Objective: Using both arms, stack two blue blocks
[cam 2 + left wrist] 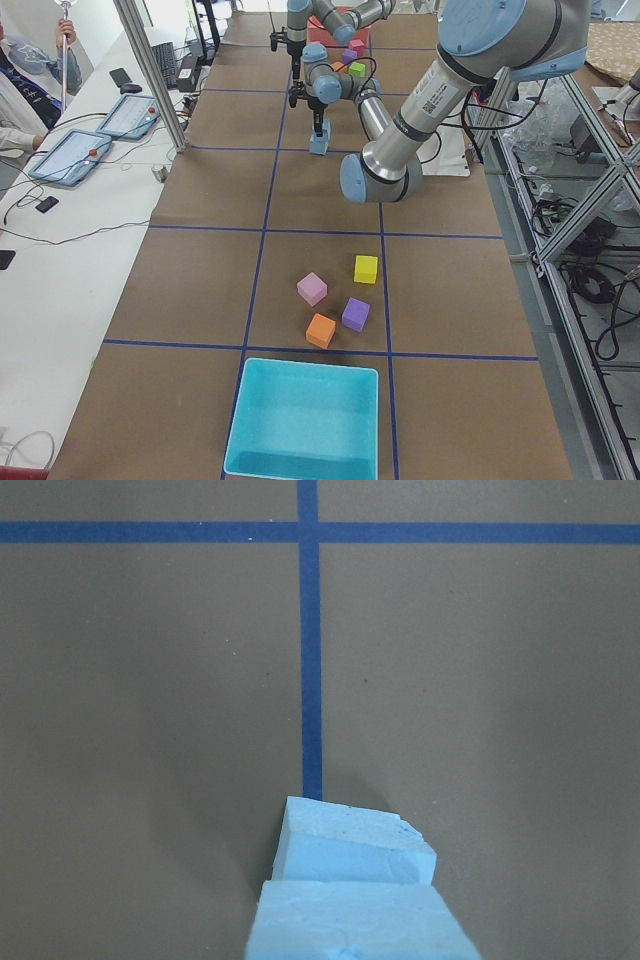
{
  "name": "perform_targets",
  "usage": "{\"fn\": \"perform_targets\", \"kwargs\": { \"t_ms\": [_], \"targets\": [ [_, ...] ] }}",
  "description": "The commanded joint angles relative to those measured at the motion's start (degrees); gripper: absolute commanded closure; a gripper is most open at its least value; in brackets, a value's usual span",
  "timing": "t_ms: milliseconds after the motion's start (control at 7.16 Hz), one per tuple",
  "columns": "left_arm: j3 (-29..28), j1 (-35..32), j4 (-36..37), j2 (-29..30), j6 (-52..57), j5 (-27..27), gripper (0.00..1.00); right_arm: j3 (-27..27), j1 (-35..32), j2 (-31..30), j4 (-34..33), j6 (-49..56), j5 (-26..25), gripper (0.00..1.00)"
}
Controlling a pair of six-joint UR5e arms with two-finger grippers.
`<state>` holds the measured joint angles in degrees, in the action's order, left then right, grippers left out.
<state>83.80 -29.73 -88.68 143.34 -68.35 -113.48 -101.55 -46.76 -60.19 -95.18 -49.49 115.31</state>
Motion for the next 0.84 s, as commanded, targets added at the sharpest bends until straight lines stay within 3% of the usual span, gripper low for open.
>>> {"fn": "perform_targets", "kwargs": {
  "t_ms": [0, 279, 699],
  "targets": [
    [0.14, 0.03, 0.00, 0.01, 0.06, 0.01, 0.35, 0.12, 0.00, -0.02, 0.00, 0.01, 0.00, 0.00],
    [0.31, 0.03, -0.27, -0.08, 0.14, 0.10, 0.03, 0.12, 0.00, -0.02, 0.00, 0.01, 0.00, 0.00],
    [1.80, -0.06, 0.17, 0.01, 0.14, 0.10, 0.03, 0.21, 0.00, -0.02, 0.00, 0.01, 0.00, 0.00]
  ]
}}
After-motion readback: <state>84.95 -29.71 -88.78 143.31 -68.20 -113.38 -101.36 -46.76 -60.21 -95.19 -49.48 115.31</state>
